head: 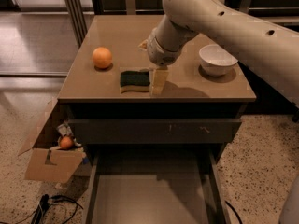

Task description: Pick sponge from middle drawer and place on counter

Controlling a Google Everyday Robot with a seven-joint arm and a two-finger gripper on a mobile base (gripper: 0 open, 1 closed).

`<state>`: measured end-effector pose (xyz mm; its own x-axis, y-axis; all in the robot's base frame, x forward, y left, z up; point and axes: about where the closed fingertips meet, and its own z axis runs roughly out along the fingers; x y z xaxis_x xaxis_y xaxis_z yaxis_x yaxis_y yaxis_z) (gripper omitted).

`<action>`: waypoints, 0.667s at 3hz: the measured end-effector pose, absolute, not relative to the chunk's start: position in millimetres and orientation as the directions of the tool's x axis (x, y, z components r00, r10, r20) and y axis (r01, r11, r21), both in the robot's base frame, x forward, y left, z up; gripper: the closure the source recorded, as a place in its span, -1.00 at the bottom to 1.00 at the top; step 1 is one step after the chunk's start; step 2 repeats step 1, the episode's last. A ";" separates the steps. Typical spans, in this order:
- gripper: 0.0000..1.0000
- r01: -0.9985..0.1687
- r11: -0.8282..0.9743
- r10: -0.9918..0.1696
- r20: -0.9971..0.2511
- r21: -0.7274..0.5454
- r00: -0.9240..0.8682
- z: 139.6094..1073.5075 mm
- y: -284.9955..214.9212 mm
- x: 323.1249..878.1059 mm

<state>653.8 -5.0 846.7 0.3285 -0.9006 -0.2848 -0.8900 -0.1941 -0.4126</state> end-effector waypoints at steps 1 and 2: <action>-1.00 -0.890 -0.194 -0.901 -0.285 -0.413 0.329 846.6 -5.0 653.8; -1.00 -0.890 -0.194 -0.901 -0.285 -0.413 0.329 846.6 -5.0 653.8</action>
Offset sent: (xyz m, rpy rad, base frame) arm 0.0000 0.0000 0.0000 0.0000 0.0000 0.0000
